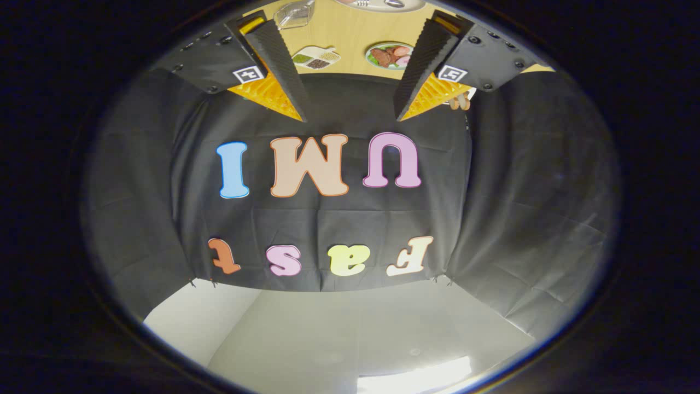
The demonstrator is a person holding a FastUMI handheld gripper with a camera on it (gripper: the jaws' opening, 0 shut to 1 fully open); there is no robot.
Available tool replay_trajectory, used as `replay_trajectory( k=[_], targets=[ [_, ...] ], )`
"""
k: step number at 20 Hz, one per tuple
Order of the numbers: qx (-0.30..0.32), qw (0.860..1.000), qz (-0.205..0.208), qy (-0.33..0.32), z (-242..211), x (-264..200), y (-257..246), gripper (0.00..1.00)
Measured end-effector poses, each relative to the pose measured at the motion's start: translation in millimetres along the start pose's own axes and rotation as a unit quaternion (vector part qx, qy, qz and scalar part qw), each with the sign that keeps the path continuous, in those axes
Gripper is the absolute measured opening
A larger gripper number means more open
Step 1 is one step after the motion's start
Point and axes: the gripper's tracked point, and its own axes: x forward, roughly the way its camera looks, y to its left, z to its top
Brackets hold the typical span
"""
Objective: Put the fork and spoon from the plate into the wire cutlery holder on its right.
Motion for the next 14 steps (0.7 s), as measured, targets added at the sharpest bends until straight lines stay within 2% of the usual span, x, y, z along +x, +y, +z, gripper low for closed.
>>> replay_trajectory(
  k=[14],
  targets=[
    [0.003, 1.000, 0.014, 0.016, -18, 8, 12, 0.99]
  ],
)
